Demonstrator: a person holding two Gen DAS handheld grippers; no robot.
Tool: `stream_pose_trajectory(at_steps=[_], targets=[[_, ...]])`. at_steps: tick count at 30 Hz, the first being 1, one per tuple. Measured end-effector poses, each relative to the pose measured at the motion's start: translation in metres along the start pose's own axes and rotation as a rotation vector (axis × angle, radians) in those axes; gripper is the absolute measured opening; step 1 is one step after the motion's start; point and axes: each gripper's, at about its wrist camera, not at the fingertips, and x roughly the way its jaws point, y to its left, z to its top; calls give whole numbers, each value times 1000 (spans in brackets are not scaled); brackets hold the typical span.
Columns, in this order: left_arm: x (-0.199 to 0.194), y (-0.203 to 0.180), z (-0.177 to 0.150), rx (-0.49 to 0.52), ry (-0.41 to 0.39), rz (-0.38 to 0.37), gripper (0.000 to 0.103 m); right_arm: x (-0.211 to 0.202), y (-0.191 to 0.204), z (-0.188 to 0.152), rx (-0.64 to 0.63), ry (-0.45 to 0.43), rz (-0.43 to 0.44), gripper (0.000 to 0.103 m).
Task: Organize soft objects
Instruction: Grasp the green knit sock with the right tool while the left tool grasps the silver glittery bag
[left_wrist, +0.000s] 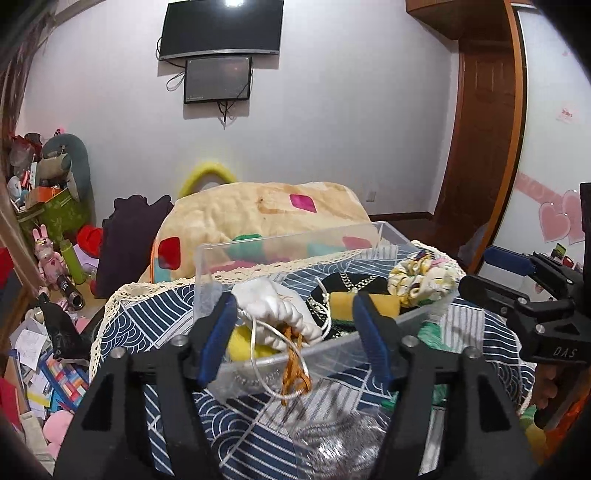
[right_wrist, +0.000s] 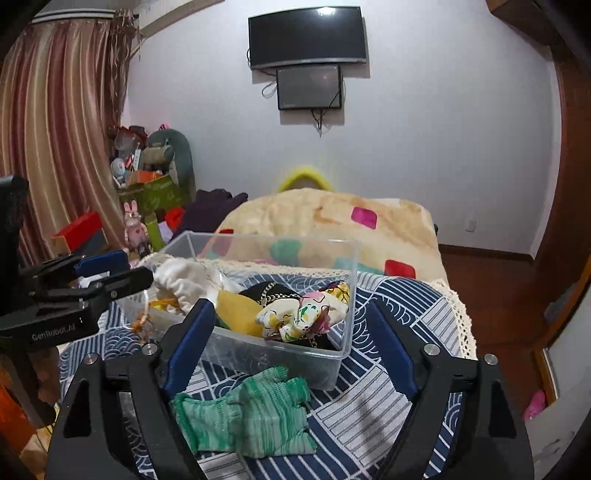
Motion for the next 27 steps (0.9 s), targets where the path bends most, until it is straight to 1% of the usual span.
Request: stream_pose_trajectory(at_steps=[1, 2, 3, 6, 8, 10, 13, 15, 20, 24, 27], targets=[[-4, 0, -1, -3, -5, -3, 78, -4, 0, 0, -2, -8, -2, 83], [-9, -1, -3, -7, -11, -3, 85, -7, 1, 0, -7, -13, -5, 83], [-13, -1, -4, -9, -17, 0, 88, -10, 4, -1, -11, -17, -7, 83], [-22, -4, -12, 0, -33, 11, 94, -19, 8, -6, -35, -26, -6, 83], [-26, -7, -20, 15, -26, 21, 94, -23, 9, -10, -44, -24, -9, 83], [-26, -9, -26, 18, -5, 12, 94, -25, 11, -15, -43, -17, -6, 83], [-23, -8, -37, -7, 35, 0, 94, -21, 12, -24, -29, 4, 6, 83], [-22, -5, -47, -25, 52, 2, 94, -17, 12, -31, -16, 29, 18, 83], [-17, -1, -68, -50, 106, -12, 94, 8, 13, -57, 26, 120, 42, 83], [-12, 2, -84, -65, 150, -6, 94, 23, 12, -69, 41, 175, 62, 83], [-9, 2, -95, -87, 175, -26, 94, 34, 14, -75, 34, 219, 71, 82]])
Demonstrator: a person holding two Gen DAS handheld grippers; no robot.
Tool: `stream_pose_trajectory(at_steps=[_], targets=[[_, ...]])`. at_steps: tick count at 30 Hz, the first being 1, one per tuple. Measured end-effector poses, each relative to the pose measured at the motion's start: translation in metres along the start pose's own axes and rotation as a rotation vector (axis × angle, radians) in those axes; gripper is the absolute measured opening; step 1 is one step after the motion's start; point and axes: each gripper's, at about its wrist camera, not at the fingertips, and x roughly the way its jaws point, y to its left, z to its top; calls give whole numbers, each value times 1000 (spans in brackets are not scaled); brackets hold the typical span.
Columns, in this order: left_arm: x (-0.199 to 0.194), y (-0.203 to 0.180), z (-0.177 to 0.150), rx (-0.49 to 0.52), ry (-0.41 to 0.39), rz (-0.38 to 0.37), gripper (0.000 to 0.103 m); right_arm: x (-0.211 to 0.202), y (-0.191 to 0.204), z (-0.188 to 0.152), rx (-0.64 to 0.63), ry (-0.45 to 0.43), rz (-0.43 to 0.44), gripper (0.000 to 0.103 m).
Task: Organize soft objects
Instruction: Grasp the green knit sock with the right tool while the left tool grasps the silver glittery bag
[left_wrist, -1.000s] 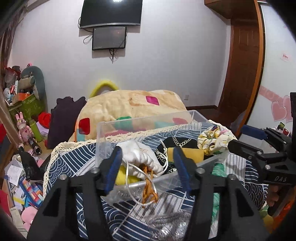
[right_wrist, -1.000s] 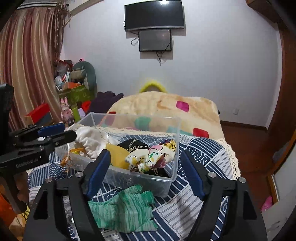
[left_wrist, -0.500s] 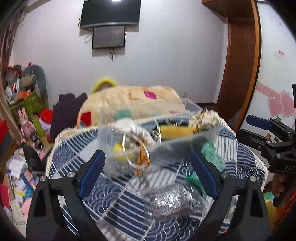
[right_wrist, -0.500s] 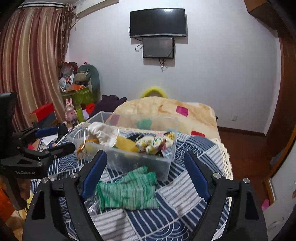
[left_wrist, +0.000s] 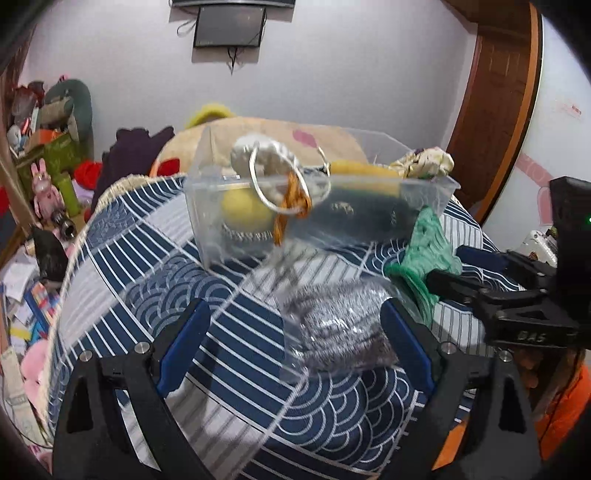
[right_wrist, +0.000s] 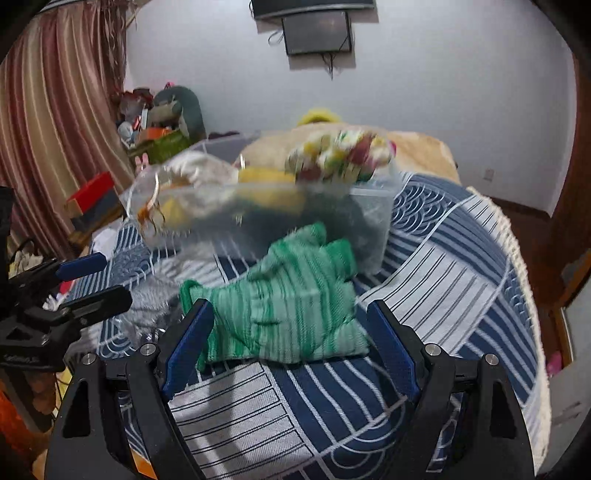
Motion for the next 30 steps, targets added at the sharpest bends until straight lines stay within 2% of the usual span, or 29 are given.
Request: stream_pose_trajectory(at_steps=[1, 3, 7, 11, 19, 21, 22, 24, 30], targets=[[1, 0, -1, -5, 4, -7, 94, 3, 0, -1, 0, 14, 3, 82], [3, -2, -3, -11, 10, -15, 94, 6, 1, -3, 3, 17, -12, 74], [6, -9, -4, 6, 19, -26, 94, 5, 1, -5, -4, 16, -25, 44], [12, -15, -5, 10, 44, -46, 94, 0, 3, -8, -25, 2, -33, 33], [34, -22, -7, 9, 87, -72, 93, -21, 4, -9, -49, -51, -54, 29], [34, -24, -9, 19, 70, -72, 77, -27, 1, -11, -39, -63, -54, 29], [34, -26, -10, 24, 66, -81, 73, -28, 0, -11, -37, -66, -54, 29], [32, -30, -10, 43, 61, -98, 59, -33, -2, -11, -28, -74, -56, 29], [27, -32, -12, 51, 47, -100, 49, -40, -2, -10, -11, -92, -39, 29]])
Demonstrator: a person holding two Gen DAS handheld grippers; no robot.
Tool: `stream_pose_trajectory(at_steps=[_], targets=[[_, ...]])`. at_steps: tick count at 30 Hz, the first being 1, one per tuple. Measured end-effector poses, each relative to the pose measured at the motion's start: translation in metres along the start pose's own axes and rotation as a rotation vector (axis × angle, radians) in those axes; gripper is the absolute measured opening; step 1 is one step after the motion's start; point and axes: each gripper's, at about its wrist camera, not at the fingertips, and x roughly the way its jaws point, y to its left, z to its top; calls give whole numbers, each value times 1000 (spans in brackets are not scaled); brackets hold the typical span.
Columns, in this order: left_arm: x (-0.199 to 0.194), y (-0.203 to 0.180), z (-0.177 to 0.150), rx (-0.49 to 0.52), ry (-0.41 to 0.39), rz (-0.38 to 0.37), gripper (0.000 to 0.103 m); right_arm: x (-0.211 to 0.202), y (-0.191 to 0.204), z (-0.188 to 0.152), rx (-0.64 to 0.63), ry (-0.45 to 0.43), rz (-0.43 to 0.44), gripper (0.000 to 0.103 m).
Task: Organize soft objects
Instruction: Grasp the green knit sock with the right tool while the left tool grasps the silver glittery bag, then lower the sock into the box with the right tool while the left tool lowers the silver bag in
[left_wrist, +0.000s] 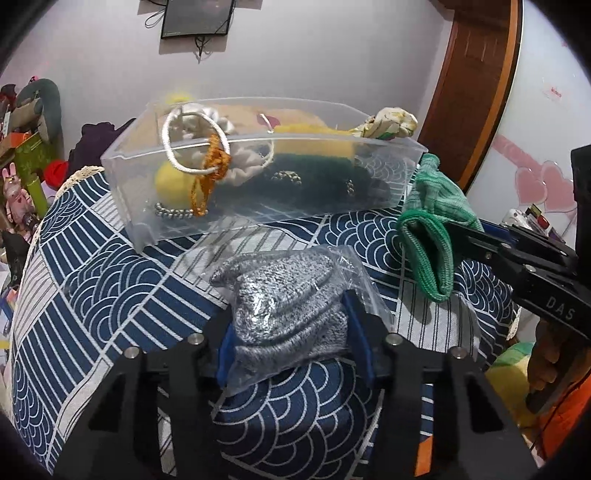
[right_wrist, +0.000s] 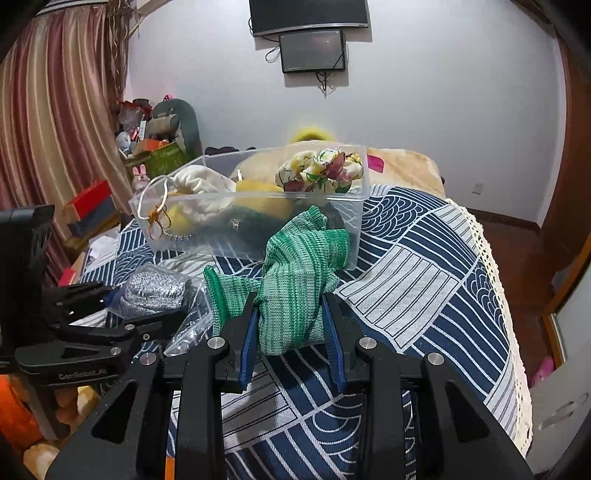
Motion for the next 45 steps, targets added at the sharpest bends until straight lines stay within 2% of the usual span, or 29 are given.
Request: stream_pose_trajectory(at_steps=[3, 8, 15, 27, 35, 39, 45], targets=[[-7, 5, 2, -9, -12, 11, 43, -3, 2, 1, -5, -9, 2, 29], [-24, 15, 7, -23, -42, 33, 39, -8, 4, 5, -8, -30, 11, 29], [-53, 16, 16, -14, -125, 55, 39, -19, 8, 17, -18, -76, 19, 29], [-92, 16, 50, -5, -283, 114, 39, -26, 15, 51, -32, -186, 31, 30], [-98, 19, 75, -1, -346, 131, 39, -16, 13, 78, -3, -230, 31, 30], [-93, 22, 88, -7, -352, 101, 39, -7, 12, 88, 3, -235, 12, 30], [-79, 22, 106, -5, -351, 114, 39, 6, 11, 98, 11, -220, 1, 30]])
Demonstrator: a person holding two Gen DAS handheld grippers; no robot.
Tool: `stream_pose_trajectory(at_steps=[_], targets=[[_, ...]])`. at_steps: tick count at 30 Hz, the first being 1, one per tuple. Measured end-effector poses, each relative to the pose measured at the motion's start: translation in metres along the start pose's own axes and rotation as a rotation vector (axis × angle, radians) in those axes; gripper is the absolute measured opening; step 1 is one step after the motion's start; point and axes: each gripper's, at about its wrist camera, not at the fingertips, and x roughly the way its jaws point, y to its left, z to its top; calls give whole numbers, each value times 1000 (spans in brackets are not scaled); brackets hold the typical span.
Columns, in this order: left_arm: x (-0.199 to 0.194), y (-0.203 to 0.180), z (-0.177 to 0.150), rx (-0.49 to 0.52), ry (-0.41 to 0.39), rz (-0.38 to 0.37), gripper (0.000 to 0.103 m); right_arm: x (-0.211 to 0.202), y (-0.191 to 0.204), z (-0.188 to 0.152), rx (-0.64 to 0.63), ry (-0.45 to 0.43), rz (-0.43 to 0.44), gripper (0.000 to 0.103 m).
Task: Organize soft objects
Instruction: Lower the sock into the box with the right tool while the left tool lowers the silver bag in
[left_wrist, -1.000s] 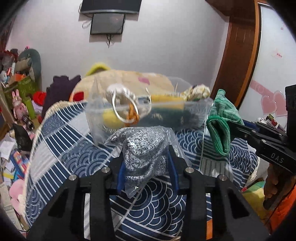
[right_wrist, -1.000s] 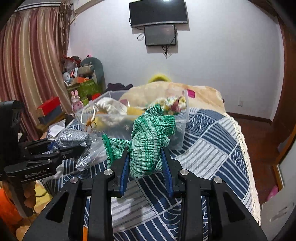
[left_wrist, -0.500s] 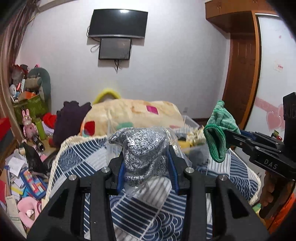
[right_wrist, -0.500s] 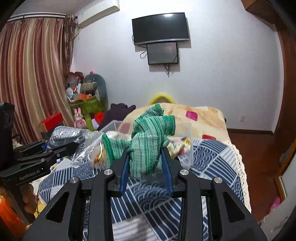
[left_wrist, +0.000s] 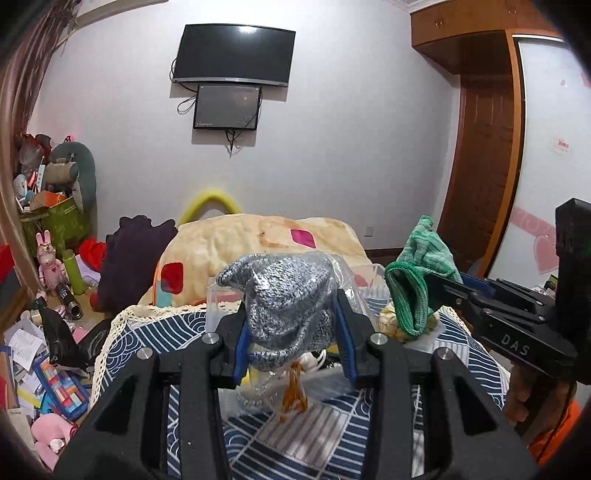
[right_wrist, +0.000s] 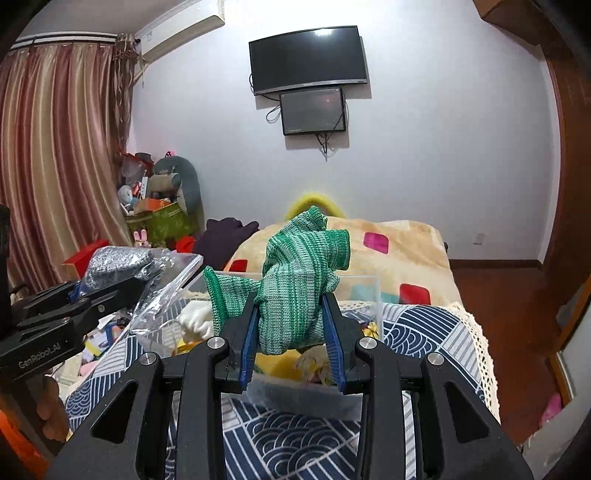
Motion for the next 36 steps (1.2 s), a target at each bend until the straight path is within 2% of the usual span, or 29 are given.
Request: stream_pose_trajectory(at_steps=[6, 10, 18, 26, 29, 31, 33, 35, 36], targets=[[22, 5, 2, -32, 19, 23, 39, 12, -4, 4, 12, 0, -15, 30], [45, 10, 0, -44, 59, 24, 39, 24, -7, 6, 16, 21, -19, 30], [92, 11, -11, -34, 161, 21, 39, 53, -6, -2, -9, 100, -48, 30], [113, 9, -24, -17, 213, 23, 40, 74, -5, -11, -29, 183, -50, 30], [114, 7, -26, -8, 218, 32, 45, 78, -3, -13, -40, 213, -47, 34], [114, 8, -27, -3, 224, 32, 52, 78, -3, -13, -42, 215, -53, 35], [111, 7, -28, 2, 230, 28, 62, 75, -4, -11, -43, 210, -57, 42], [107, 7, -28, 1, 226, 20, 63, 71, -6, -10, -32, 198, -55, 48], [105, 7, -28, 3, 225, 19, 63, 70, -6, -10, -30, 195, -55, 49]])
